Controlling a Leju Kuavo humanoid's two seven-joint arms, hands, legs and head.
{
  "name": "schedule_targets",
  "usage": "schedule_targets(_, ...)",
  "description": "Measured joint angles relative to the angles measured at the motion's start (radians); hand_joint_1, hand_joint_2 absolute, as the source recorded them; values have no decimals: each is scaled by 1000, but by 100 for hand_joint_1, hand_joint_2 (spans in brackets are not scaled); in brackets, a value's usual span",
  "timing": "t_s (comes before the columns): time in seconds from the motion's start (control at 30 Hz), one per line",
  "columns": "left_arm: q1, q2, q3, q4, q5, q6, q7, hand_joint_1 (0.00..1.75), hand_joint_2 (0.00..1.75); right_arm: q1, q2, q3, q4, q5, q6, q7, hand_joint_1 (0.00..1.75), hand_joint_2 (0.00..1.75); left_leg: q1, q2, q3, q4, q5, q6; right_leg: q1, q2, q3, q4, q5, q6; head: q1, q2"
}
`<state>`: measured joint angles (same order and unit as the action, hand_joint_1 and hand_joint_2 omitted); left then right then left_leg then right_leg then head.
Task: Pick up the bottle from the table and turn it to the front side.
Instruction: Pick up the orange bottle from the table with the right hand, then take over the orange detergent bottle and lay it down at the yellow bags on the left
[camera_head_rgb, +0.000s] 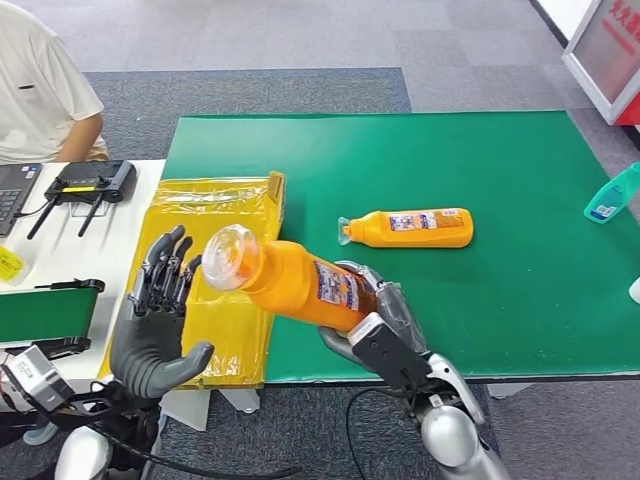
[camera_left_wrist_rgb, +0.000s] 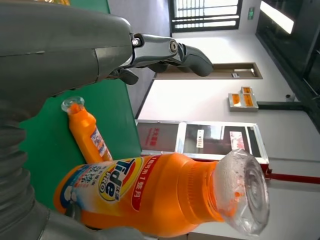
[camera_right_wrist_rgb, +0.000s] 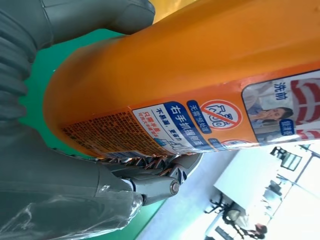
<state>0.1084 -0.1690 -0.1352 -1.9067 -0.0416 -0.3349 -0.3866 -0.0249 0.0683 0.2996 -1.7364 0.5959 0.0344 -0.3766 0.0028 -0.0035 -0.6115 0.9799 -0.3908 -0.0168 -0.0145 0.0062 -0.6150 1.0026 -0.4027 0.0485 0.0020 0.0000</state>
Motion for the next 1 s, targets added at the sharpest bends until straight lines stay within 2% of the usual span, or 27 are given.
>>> schedule_targets(0.23, -61, -26, -27, 25, 19, 2, 68, 0, 175, 16, 29, 60, -14, 55, -12, -15, 175, 175, 0, 0, 0, 0, 0, 0, 0, 0, 0, 0, 0, 0, 0, 0)
schedule_targets(0.67, -102, -40, -74, 98, 98, -28, 83, 0, 175, 12, 41, 96, 3, 53, -17, -23, 175, 175, 0, 0, 0, 0, 0, 0, 0, 0, 0, 0, 0, 0, 0, 0)
schedule_targets(1.0, -136, -24, -219, 191, 78, -35, 87, 0, 175, -10, 42, 118, 53, 38, -21, -27, 175, 175, 0, 0, 0, 0, 0, 0, 0, 0, 0, 0, 0, 0, 0, 0)
